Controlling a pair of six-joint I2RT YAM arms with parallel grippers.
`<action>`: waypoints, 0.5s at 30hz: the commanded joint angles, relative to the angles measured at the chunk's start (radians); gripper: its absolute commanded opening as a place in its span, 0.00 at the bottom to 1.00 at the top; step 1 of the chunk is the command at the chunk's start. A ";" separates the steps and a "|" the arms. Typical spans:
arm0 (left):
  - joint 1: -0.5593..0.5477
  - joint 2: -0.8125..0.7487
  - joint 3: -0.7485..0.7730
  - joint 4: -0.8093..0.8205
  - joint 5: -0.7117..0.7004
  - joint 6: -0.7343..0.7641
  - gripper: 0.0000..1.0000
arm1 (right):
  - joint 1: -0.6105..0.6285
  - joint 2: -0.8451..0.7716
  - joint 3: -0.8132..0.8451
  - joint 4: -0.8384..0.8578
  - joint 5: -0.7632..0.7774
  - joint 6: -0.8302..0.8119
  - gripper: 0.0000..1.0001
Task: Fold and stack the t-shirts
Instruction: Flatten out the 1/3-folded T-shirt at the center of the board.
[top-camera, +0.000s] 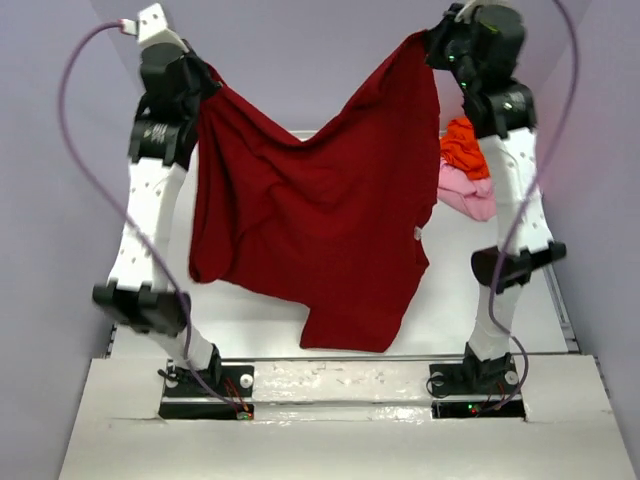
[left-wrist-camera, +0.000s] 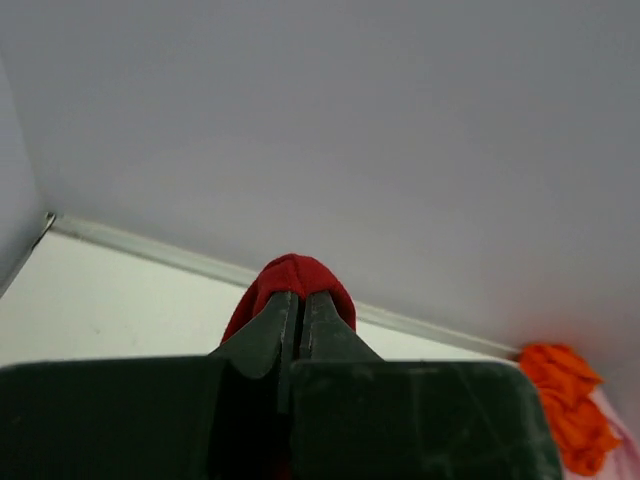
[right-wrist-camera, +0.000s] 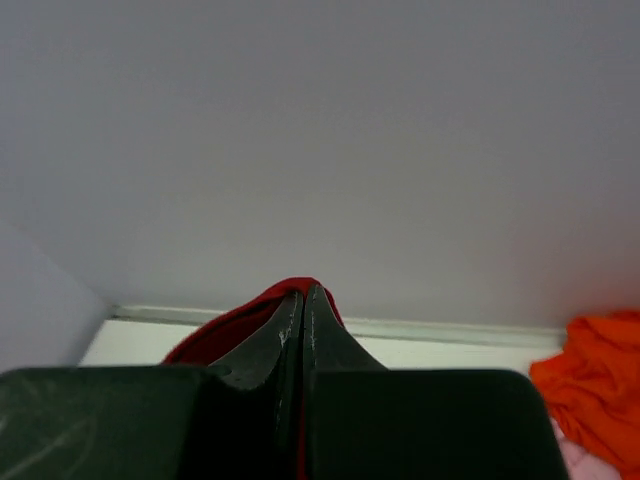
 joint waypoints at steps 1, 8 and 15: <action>0.083 0.186 -0.018 0.035 -0.013 -0.006 0.00 | -0.080 0.207 -0.059 0.011 -0.045 0.029 0.00; 0.145 0.436 -0.256 0.291 -0.005 -0.034 0.00 | -0.103 0.356 -0.378 0.206 -0.006 0.002 0.00; 0.165 0.583 -0.311 0.280 -0.036 0.021 0.48 | -0.103 0.306 -0.567 0.314 0.035 -0.063 0.00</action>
